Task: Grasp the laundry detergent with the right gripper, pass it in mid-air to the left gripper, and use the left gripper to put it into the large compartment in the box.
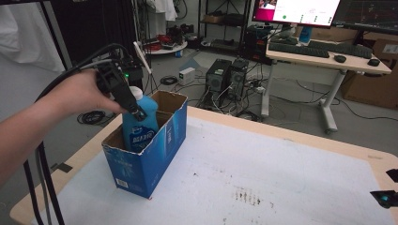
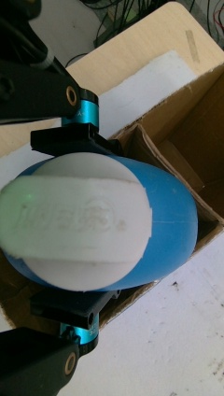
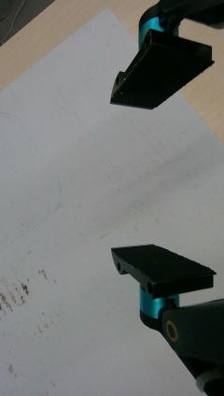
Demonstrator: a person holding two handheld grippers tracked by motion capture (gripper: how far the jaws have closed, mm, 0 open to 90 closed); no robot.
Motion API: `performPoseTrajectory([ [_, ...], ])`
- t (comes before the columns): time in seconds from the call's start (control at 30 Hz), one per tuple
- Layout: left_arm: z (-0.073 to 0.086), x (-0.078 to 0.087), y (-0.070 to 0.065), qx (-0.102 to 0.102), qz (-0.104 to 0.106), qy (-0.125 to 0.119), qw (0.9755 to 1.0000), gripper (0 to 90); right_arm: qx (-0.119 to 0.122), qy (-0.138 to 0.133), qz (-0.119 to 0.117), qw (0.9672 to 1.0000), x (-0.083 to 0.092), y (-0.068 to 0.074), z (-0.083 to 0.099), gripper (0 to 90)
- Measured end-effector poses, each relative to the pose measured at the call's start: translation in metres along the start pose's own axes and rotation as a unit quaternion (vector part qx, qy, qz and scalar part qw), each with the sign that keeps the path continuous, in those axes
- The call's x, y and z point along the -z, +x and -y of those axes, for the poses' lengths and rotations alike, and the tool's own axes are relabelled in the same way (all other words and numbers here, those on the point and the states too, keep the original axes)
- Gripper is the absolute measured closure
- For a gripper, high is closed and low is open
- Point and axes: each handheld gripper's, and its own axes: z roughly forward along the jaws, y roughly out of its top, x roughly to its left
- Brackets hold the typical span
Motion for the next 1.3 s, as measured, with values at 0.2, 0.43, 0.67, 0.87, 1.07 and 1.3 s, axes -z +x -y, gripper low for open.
performPoseTrajectory([
  [0.2,0.004,-0.018,-0.003,-0.013,0.008,0.009,0.9998,38.4,0.003,0.003,-0.001,1.0,-0.001,0.001,0.0,21.4],
  [0.43,0.009,-0.033,-0.006,-0.026,0.008,0.015,0.9995,38.3,0.004,0.005,-0.003,1.0,-0.003,0.003,-0.001,21.4],
  [0.67,0.013,-0.043,-0.009,-0.03,0.014,0.017,0.9993,38.2,0.007,0.007,-0.004,0.9999,-0.005,0.004,-0.002,21.4],
  [0.87,0.016,-0.05,-0.01,-0.038,0.014,0.019,0.999,38.1,0.009,0.01,-0.005,0.9999,-0.006,0.006,-0.002,21.4],
  [1.07,0.013,-0.051,-0.009,-0.043,0.015,0.029,0.9986,37.9,0.009,0.01,-0.005,0.9999,-0.007,0.007,-0.002,21.4],
  [1.3,0.013,-0.051,-0.009,-0.042,0.013,0.031,0.9985,37.7,0.006,0.011,-0.005,0.9999,-0.007,0.007,0.001,21.4],
])
